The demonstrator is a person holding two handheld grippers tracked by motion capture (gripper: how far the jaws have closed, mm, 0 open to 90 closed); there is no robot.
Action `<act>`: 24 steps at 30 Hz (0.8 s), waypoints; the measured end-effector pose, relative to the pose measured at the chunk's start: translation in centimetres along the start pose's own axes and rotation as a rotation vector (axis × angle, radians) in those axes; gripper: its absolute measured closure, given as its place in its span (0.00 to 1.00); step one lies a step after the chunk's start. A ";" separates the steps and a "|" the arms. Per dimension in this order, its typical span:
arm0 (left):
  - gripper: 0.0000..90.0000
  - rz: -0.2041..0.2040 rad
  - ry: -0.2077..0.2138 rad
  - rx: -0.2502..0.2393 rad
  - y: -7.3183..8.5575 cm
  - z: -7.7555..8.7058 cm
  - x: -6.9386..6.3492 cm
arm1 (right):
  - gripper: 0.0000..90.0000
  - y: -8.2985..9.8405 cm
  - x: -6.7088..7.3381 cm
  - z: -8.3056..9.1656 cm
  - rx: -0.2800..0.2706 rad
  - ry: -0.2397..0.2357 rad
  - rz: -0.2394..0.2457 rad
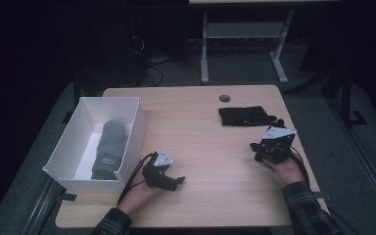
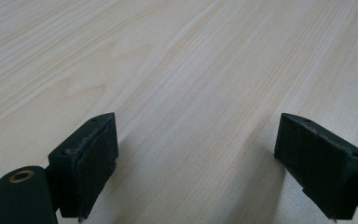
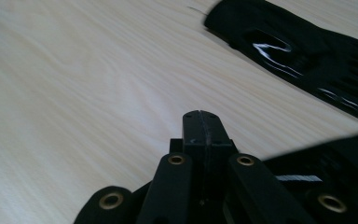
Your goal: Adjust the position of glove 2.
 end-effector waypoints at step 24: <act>0.14 -0.009 0.007 0.007 0.1 0.2 0.0 | 1.00 3.4 -5.5 -0.1 0.095 0.024 -0.141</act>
Point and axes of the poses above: each handheld gripper's, and its own axes: z roughly backward along the jaws, y roughly out of its underside, x roughly to its left, the point moved 2 cm from there along -z, roughly forward along the jaws, and after that the axes turned 1 degree about x, right-handed, at the moved point
